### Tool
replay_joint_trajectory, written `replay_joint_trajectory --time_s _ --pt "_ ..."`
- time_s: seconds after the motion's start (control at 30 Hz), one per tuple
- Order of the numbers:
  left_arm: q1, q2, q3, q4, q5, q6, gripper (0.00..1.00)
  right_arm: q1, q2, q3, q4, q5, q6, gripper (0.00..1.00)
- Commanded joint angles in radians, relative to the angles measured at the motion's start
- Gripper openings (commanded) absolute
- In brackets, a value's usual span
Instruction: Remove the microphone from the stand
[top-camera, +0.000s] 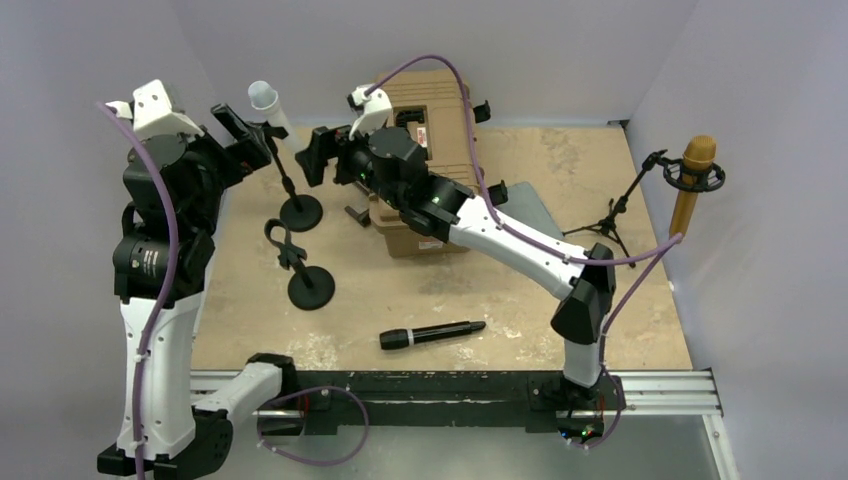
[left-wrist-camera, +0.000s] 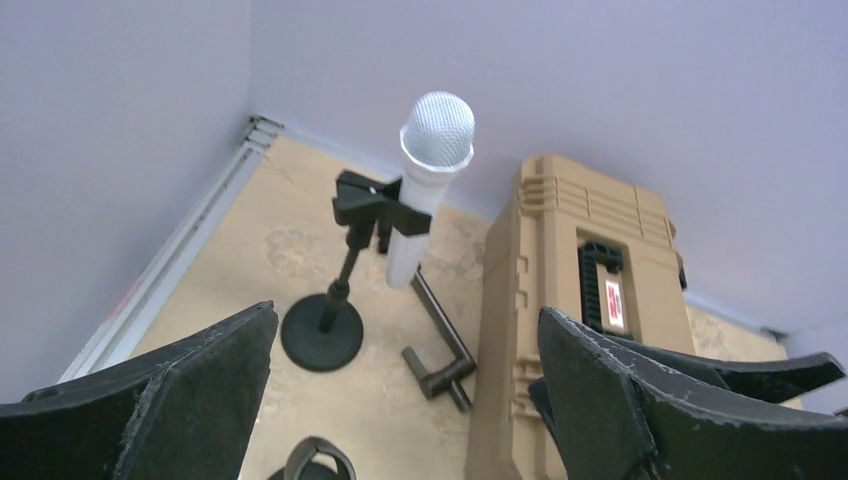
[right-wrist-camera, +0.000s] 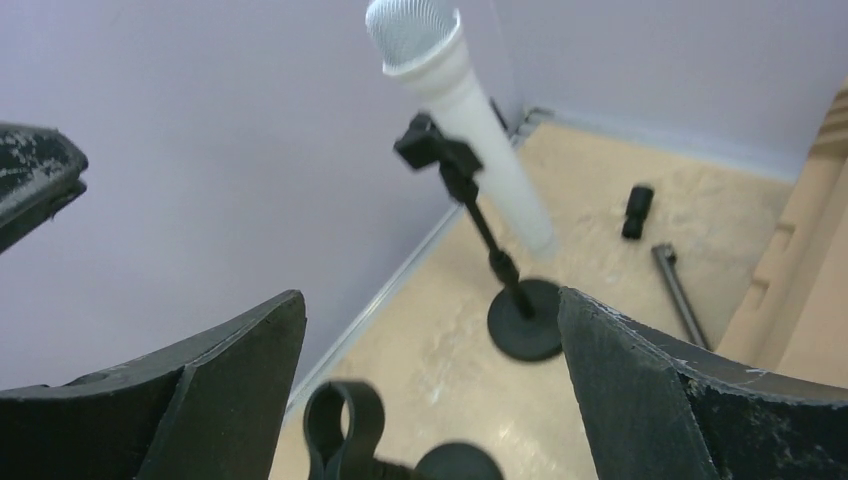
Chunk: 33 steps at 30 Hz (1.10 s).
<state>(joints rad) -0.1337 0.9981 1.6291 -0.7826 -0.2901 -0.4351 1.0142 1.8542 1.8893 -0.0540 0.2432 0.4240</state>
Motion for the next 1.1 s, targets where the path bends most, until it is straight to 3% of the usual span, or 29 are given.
replay_joint_trajectory --time_s 0.0,0.17,0.37,0.73,0.8,0.87,1.0,1.07 --pt "0.066 0.005 0.011 0.125 -0.018 -0.006 1.0 -0.023 0.082 0.141 0.106 0.079 -0.148 0.97" --pt "0.092 0.003 -0.027 0.174 -0.085 0.092 1.0 -0.035 0.22 0.289 0.259 0.068 -0.271 0.99" --pt "0.12 0.002 -0.089 0.198 -0.146 0.152 1.0 -0.048 0.425 0.563 0.322 -0.014 -0.333 0.99" --pt "0.194 0.014 -0.147 0.211 -0.101 0.153 1.0 -0.048 0.594 0.627 0.54 -0.084 -0.39 0.98" --pt "0.22 0.033 -0.153 0.227 -0.006 0.155 1.0 -0.052 0.6 0.638 0.522 -0.082 -0.367 0.98" --pt "0.273 0.067 -0.144 0.252 0.178 0.131 1.0 -0.053 0.564 0.592 0.5 -0.081 -0.35 0.97" --pt "0.394 0.202 -0.094 0.336 0.559 -0.009 0.99 -0.055 0.388 0.368 0.486 -0.07 -0.332 0.96" --pt "0.414 0.267 -0.059 0.374 0.65 -0.033 0.96 -0.059 0.311 0.254 0.475 -0.064 -0.319 0.96"
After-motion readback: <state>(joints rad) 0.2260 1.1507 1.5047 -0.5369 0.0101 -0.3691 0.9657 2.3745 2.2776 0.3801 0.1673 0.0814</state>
